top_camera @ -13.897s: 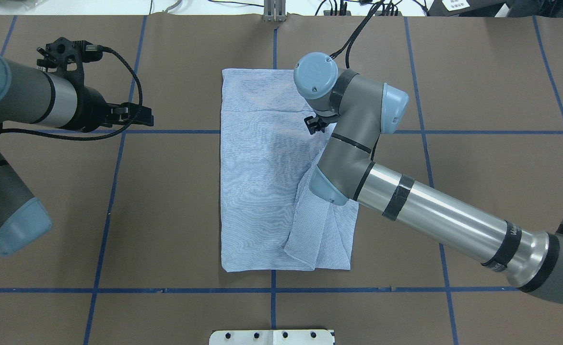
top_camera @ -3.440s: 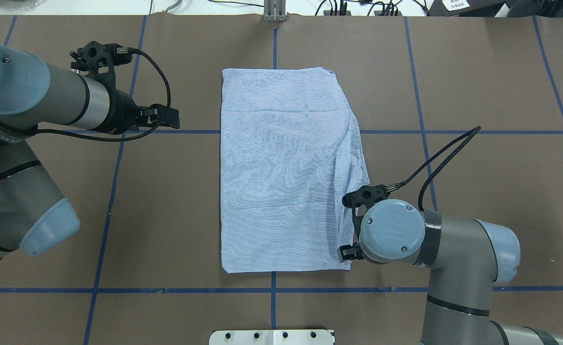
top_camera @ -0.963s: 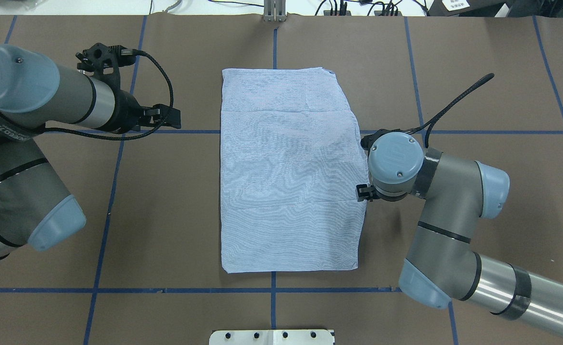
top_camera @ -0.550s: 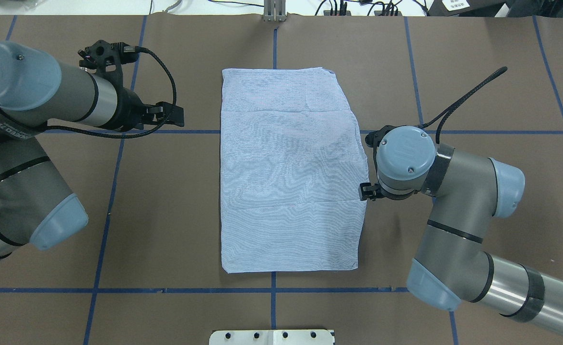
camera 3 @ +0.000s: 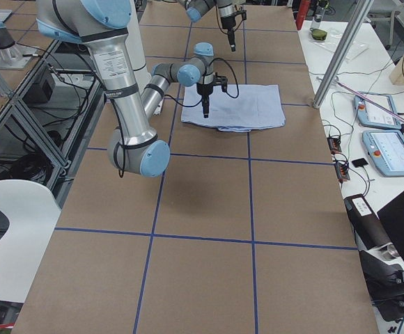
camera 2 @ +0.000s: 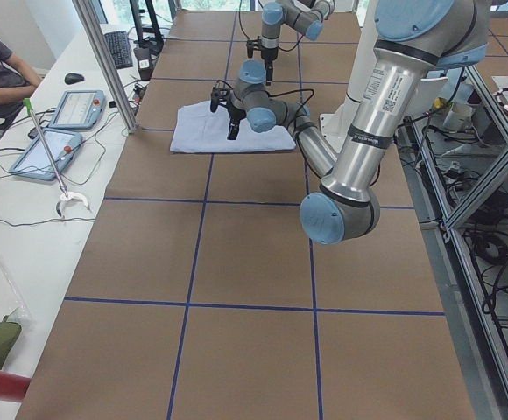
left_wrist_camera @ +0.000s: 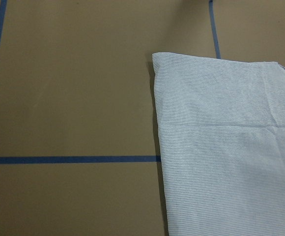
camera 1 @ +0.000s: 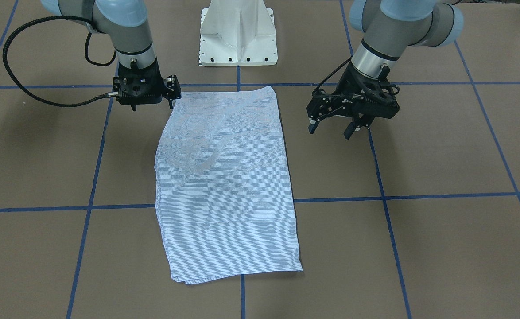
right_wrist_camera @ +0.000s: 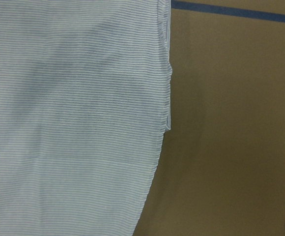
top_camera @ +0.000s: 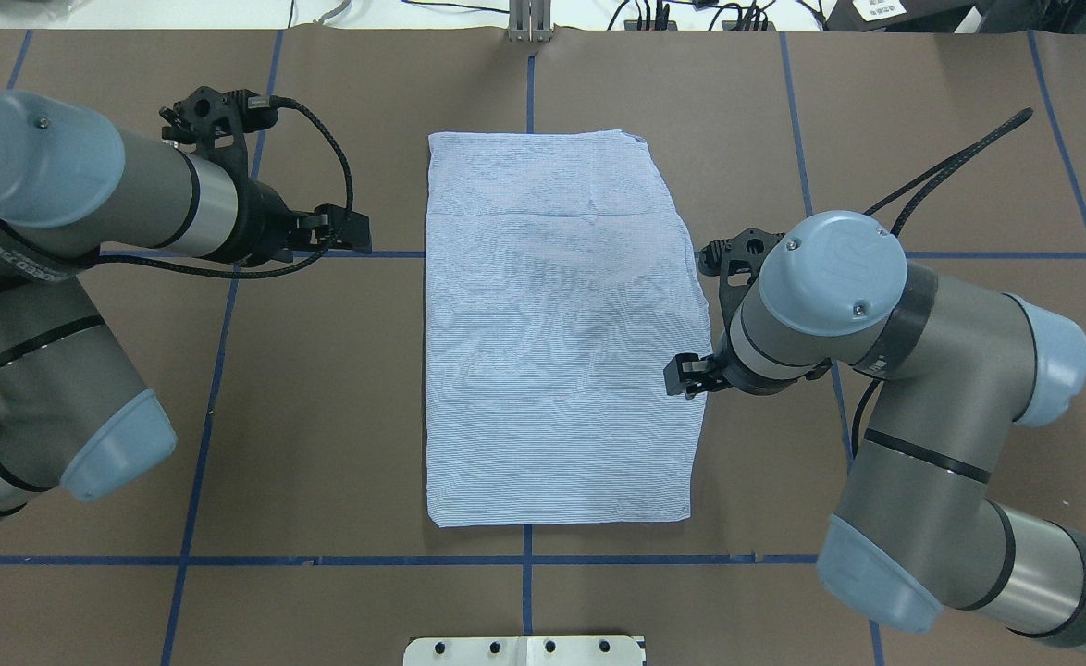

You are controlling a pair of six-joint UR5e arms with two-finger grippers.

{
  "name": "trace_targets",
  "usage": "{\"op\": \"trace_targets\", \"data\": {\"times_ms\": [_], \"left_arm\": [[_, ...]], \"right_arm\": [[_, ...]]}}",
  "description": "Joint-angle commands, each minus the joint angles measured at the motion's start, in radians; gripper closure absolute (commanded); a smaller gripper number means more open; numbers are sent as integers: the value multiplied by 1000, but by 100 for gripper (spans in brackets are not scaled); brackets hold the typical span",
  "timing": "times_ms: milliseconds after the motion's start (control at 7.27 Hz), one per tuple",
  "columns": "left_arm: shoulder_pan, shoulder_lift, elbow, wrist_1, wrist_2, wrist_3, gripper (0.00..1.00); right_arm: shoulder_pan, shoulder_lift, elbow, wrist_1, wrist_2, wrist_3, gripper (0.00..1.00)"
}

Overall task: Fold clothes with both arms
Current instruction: 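Move the right gripper to the shirt's side edge while the left gripper lowers, then bring the left gripper to the shirt's near corner while the right gripper holds position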

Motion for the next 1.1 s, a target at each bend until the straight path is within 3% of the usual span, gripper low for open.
{"op": "trace_targets", "data": {"times_ms": [0,550,963], "left_arm": [[137,-4,-30,0,16,-213,0],[402,-19,-7,12,179,-463,1],[453,-28,41,72,203,-479,1]], "right_arm": [[1,-11,84,1,18,69,0],[-1,-11,126,1,55,128,0],[-2,-11,118,3,55,126,0]]}}
